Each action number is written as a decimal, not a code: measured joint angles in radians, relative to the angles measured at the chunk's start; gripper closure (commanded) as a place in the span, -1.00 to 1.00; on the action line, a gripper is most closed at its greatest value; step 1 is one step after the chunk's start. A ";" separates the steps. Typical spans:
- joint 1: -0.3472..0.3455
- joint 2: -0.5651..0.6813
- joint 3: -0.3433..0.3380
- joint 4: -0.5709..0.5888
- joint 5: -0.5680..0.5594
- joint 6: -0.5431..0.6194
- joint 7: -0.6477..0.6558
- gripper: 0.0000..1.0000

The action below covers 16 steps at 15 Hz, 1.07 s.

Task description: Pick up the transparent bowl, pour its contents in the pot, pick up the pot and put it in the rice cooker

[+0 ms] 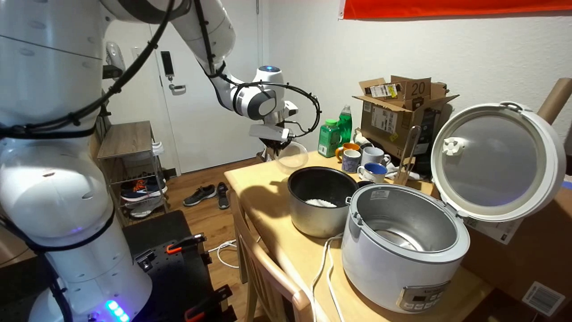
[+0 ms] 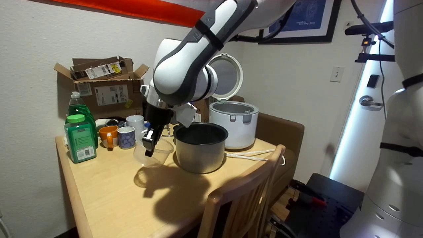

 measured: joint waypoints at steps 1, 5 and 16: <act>0.000 0.023 0.006 0.023 -0.030 -0.019 0.022 0.97; 0.002 0.101 0.008 0.104 -0.141 -0.094 0.106 0.97; 0.006 0.237 -0.013 0.235 -0.263 -0.218 0.208 0.97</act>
